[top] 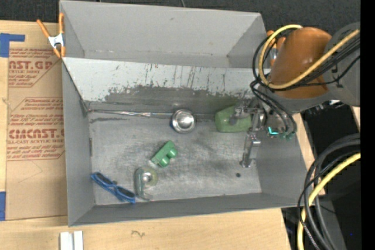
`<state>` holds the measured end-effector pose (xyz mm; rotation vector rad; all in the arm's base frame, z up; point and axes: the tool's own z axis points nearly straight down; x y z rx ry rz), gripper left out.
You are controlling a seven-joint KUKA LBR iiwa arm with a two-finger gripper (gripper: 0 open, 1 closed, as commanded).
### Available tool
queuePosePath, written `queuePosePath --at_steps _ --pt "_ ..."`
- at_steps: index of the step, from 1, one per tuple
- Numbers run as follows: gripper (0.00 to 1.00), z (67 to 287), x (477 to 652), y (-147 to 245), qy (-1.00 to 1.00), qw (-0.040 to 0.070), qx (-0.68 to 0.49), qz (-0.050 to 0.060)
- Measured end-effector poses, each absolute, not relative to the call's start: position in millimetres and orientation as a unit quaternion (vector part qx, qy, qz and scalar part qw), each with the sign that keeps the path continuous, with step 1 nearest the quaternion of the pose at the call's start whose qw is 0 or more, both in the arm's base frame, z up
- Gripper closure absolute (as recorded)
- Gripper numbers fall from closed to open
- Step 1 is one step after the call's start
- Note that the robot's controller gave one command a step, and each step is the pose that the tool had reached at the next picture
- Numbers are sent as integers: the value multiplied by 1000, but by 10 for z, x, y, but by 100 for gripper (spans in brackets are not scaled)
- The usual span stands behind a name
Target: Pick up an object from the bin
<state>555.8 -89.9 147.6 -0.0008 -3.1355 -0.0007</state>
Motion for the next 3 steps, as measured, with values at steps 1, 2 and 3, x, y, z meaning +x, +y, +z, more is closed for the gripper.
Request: queuePosePath --at_steps 1,2,3 --pt "0 1480 5685 242 -1000 -1 17 -2" --pt "0 696 5451 1135 -996 -3 84 -1" --pt "0 718 5458 726 -997 -4 78 -1"
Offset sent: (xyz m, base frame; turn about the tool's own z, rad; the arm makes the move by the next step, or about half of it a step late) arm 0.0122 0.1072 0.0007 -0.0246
